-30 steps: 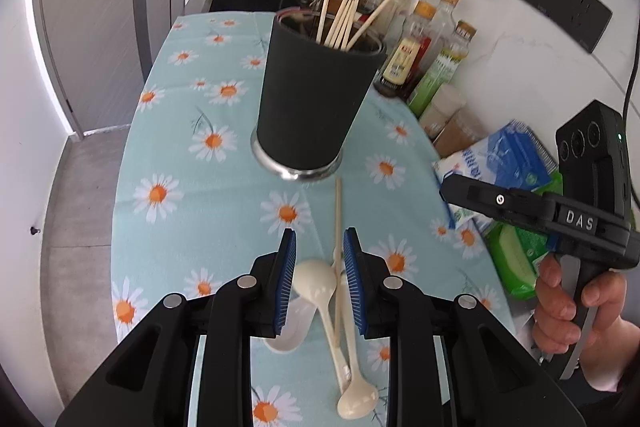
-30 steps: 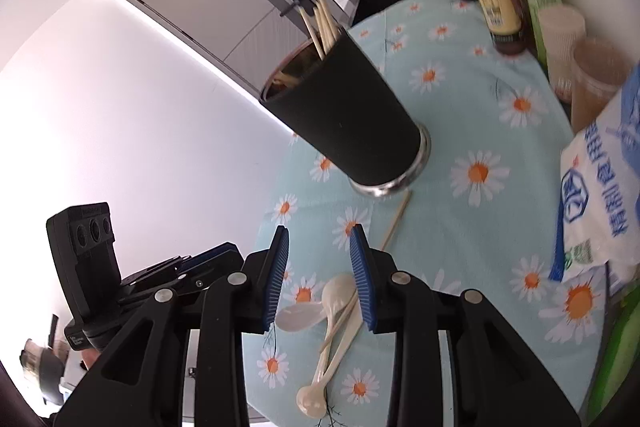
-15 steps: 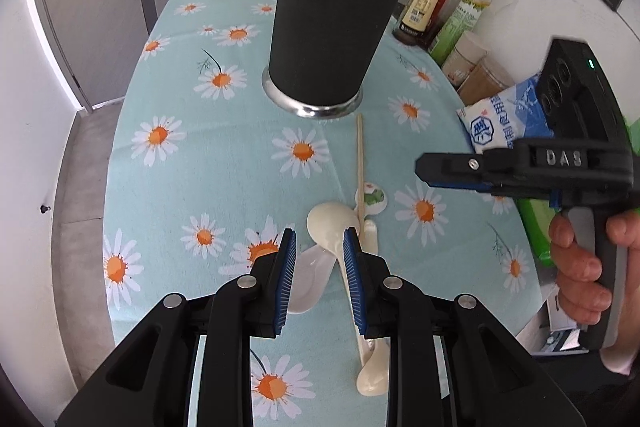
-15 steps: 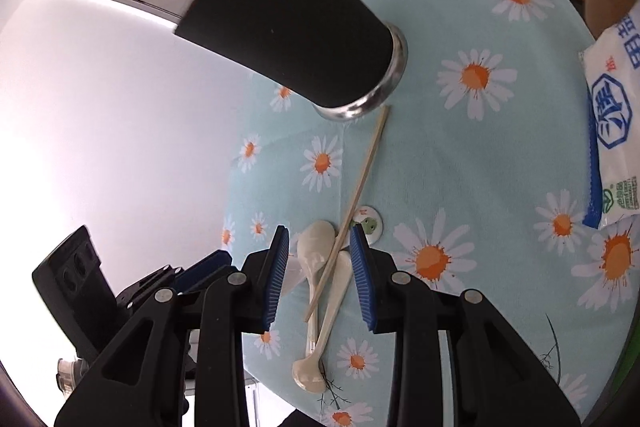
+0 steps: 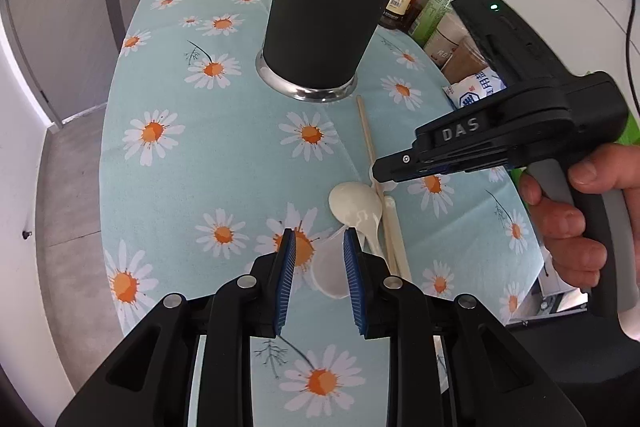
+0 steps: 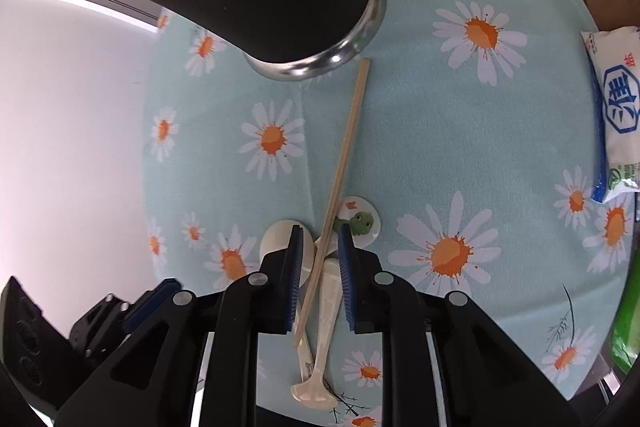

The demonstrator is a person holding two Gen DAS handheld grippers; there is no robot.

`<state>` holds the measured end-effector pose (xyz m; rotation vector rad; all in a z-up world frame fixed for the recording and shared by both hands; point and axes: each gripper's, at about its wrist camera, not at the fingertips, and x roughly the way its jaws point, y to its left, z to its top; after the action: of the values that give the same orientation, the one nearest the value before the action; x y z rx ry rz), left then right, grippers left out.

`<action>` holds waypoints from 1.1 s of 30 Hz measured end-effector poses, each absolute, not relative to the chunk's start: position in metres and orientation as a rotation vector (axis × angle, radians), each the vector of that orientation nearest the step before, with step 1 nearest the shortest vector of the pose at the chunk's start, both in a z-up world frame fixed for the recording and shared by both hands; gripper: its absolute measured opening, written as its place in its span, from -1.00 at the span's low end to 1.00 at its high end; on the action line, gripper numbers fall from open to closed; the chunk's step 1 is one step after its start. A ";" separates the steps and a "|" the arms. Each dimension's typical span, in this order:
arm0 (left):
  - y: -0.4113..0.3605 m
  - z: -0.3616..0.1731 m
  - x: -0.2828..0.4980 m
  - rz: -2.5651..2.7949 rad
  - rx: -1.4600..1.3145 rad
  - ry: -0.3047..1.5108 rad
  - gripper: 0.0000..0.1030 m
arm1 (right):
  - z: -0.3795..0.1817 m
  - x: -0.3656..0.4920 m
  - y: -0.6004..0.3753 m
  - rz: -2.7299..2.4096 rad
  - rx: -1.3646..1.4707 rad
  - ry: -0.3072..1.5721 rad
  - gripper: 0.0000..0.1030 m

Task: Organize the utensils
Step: 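Move both open grippers back down to the remaining chopstick and spoons, then grasp the last chopstick with the right gripper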

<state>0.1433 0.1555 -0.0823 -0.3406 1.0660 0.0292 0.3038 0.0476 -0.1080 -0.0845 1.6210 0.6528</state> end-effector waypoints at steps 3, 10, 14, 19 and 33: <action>0.166 -0.081 0.139 -0.004 -0.345 1.049 -0.54 | -0.110 0.301 0.054 0.586 -0.137 1.615 -0.67; 0.181 -0.083 0.138 -0.073 -0.354 1.034 -0.54 | -0.110 0.293 0.070 0.466 -0.207 1.599 -0.76; 0.186 -0.085 0.139 -0.105 -0.360 1.035 -0.54 | -0.113 0.290 0.085 0.405 -0.254 1.598 -0.76; 0.190 -0.093 0.139 -0.137 -0.364 1.048 -0.54 | -0.117 0.285 0.106 0.339 -0.325 1.566 -0.76; 0.192 -0.101 0.139 -0.155 -0.380 1.081 -0.54 | -0.122 0.290 0.105 0.360 -0.222 1.576 -0.89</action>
<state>0.1395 0.1922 -0.1013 -0.3796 1.0809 -0.1545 0.2899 0.1055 -0.1223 -0.2223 1.5757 0.3601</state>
